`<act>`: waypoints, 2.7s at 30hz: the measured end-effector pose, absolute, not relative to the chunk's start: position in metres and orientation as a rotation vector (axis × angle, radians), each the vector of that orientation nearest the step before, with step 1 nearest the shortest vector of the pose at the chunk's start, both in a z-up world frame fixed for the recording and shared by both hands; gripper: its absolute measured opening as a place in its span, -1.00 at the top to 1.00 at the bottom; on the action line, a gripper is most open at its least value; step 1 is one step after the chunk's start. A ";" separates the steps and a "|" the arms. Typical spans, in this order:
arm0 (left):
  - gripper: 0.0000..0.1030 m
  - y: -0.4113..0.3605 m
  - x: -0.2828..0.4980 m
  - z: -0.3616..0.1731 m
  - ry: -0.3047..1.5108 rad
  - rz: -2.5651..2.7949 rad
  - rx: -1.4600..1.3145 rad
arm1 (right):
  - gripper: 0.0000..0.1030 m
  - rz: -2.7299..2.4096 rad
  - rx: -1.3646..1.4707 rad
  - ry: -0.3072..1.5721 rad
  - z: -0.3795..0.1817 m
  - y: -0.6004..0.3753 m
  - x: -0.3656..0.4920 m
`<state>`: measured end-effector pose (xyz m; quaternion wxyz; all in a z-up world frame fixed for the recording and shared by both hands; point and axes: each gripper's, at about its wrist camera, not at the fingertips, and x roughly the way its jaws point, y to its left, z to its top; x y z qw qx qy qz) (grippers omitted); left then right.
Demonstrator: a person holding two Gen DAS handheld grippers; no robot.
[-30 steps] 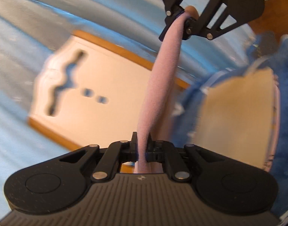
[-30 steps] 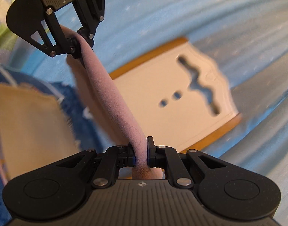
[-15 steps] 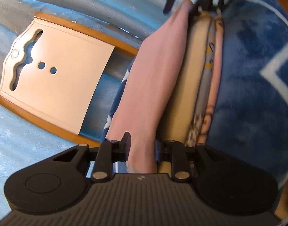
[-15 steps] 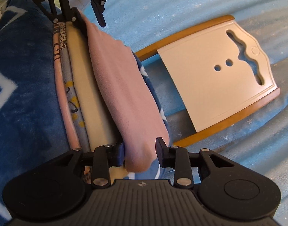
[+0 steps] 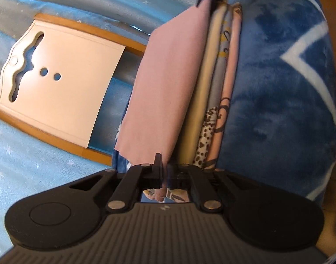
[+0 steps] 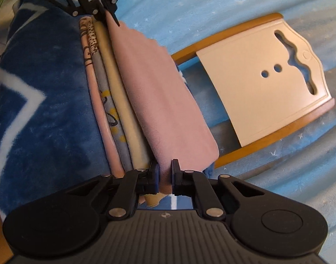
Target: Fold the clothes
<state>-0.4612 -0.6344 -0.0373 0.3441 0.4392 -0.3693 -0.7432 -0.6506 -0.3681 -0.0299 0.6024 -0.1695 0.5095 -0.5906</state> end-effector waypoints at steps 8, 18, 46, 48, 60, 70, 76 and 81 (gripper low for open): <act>0.95 -0.628 -0.456 -0.036 -0.953 -1.937 1.122 | 0.69 -1.397 -0.319 1.122 -0.016 -0.362 -0.648; 0.95 -0.630 -0.456 -0.035 -0.930 -1.946 1.114 | 0.53 -1.354 -0.322 1.062 -0.005 -0.363 -0.632; 0.90 -0.623 -0.419 -0.030 -0.735 -1.935 1.116 | 0.80 -1.367 -0.131 1.013 -0.021 -0.322 -0.629; 0.88 -0.621 -0.414 -0.025 -0.660 -1.944 1.089 | 0.58 -1.389 -0.080 0.979 -0.022 -0.319 -0.630; -0.05 -0.620 -0.423 -0.004 0.080 -2.048 0.812 | -0.15 -1.665 0.553 0.425 -0.015 -0.314 -0.660; -0.95 -0.627 -0.437 -0.011 0.264 -1.951 0.698 | -0.88 -1.817 0.616 0.370 -0.024 -0.328 -0.648; -0.99 -0.636 -0.438 -0.021 0.362 -1.917 0.680 | -1.00 -1.843 0.644 0.358 -0.033 -0.332 -0.649; -1.00 -0.638 -0.437 -0.025 0.377 -1.912 0.662 | -1.00 -1.847 0.635 0.363 -0.036 -0.333 -0.647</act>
